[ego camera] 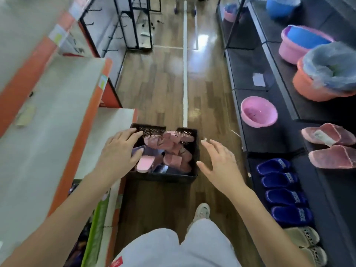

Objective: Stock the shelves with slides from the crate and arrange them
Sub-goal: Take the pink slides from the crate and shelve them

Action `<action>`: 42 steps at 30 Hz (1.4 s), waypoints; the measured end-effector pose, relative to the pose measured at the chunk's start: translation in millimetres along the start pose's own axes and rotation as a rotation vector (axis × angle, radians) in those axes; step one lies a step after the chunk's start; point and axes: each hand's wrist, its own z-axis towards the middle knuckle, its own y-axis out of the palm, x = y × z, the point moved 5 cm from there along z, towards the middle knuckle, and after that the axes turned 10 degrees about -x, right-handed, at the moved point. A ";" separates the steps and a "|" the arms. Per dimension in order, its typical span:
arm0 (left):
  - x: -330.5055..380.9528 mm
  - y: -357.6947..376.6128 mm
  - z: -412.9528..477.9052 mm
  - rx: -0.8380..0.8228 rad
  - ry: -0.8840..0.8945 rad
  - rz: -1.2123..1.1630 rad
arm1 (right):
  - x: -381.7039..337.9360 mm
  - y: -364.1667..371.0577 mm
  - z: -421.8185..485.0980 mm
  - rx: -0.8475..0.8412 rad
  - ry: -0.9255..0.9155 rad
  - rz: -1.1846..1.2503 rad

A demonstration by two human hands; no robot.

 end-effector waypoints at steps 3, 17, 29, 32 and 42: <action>-32.5 4.1 -16.6 -0.003 -0.072 -0.022 | -32.6 14.9 14.2 -0.063 -0.062 -0.031; -127.9 40.9 7.8 -0.121 -0.339 -0.129 | -90.5 61.9 136.4 -0.271 -0.246 -0.149; -175.8 111.4 112.2 -0.307 -0.306 -0.217 | -68.0 124.4 245.3 -0.388 -0.115 -0.080; -189.2 142.0 138.6 -0.348 -0.245 -0.216 | -60.4 154.5 267.3 -0.399 -0.055 -0.055; -226.7 285.1 224.3 -0.628 -0.257 -0.217 | -9.6 292.6 339.7 -0.455 0.163 0.148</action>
